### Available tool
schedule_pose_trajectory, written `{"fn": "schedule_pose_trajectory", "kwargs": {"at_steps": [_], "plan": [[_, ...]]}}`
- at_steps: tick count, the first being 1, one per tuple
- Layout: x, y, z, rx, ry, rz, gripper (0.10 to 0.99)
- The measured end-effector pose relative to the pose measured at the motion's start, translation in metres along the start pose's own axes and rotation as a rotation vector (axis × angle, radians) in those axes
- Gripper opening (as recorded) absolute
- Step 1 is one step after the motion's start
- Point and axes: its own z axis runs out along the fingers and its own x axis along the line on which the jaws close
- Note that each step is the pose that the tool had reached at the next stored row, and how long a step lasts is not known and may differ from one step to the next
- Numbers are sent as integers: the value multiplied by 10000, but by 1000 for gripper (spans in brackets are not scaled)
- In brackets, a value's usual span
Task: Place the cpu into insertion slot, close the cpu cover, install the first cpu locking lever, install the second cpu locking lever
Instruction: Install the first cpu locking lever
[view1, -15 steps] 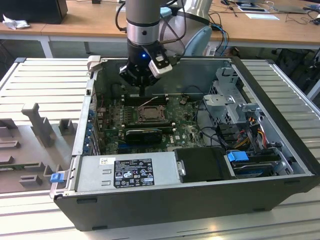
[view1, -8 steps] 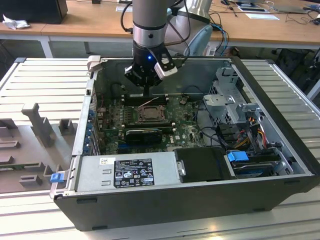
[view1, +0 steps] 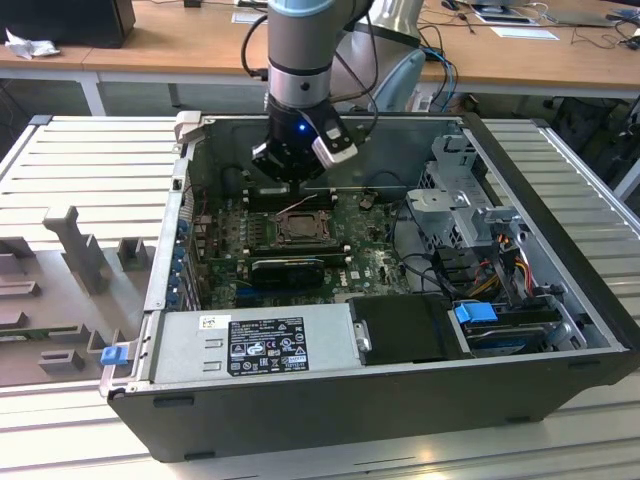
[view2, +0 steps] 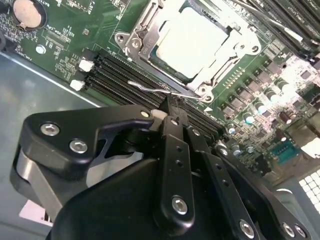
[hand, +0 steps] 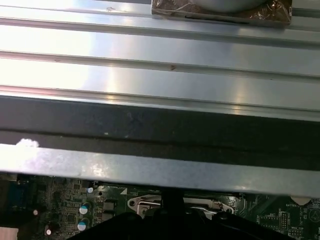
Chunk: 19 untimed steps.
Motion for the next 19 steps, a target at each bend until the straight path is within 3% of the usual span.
{"fn": "schedule_pose_trajectory", "kwargs": {"at_steps": [15, 19], "plan": [[-113, 20, 100, -4, 0, -17, 106], [-142, 16, 110, -232, -20, -17, 106]]}}
